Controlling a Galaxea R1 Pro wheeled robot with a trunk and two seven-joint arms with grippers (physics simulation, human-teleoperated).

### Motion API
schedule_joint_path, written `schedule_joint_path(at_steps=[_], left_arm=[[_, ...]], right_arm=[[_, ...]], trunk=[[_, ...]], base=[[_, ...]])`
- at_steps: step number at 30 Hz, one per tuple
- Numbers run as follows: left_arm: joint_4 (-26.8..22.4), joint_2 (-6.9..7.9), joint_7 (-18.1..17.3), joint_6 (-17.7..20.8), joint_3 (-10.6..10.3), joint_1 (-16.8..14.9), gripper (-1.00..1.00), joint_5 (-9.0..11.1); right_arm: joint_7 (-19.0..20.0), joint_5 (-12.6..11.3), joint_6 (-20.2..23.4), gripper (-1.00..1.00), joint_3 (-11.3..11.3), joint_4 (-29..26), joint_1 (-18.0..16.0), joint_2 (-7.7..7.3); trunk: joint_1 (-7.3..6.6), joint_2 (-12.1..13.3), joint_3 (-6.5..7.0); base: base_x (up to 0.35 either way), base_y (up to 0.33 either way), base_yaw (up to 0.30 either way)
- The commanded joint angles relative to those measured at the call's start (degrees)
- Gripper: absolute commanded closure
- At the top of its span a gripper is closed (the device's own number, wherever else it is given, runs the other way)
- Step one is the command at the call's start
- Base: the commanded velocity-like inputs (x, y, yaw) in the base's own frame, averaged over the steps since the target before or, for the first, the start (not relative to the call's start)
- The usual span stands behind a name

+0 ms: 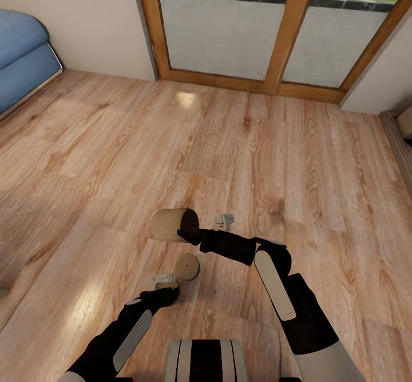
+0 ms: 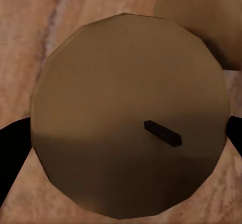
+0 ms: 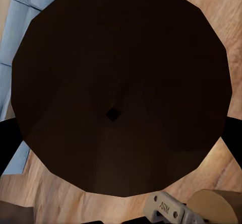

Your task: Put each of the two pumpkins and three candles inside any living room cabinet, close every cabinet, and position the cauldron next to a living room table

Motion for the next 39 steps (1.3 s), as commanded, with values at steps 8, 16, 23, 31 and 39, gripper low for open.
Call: schedule_joint_path(at_steps=[8, 16, 23, 31, 39], left_arm=[[3.19, 0.13, 0.8, 0.39, -0.06, -0.04, 1.0, -0.87], [3.19, 0.18, 0.8, 0.39, -0.01, -0.07, 1.0, -0.87], [3.7, 1.67, 0.99, 0.52, 0.62, -0.04, 1.0, -0.74], [3.25, 4.35, 1.04, 1.15, 4.79, -0.05, 1.0, -0.67], [-6.28, 9.02, 0.88, 9.14, 8.95, 0.03, 1.0, 0.12]], right_arm=[[0.18, -0.01, 0.29, 1.0, -0.06, -0.02, -0.03, 0.05], [0.18, -0.01, 0.32, 1.0, -0.06, -0.02, -0.03, 0.03], [0.18, -0.01, 0.34, 1.0, -0.07, -0.04, -0.03, 0.04], [0.18, -0.01, 0.35, 1.0, -0.11, -0.02, -0.03, 0.02], [0.18, -0.01, 0.3, 1.0, -0.15, 0.3, -0.03, -0.02]], trunk=[[0.0, -0.01, -0.03], [-0.21, 0.1, 1.74], [-0.39, 0.19, 3.29], [-0.59, 0.3, 5.06], [-0.8, 0.4, 6.83]], base=[[0.0, 0.0, 0.0], [0.0, 0.0, 0.0], [0.0, 0.0, 0.0], [0.0, 0.0, 0.0], [0.0, 0.0, 0.0]])
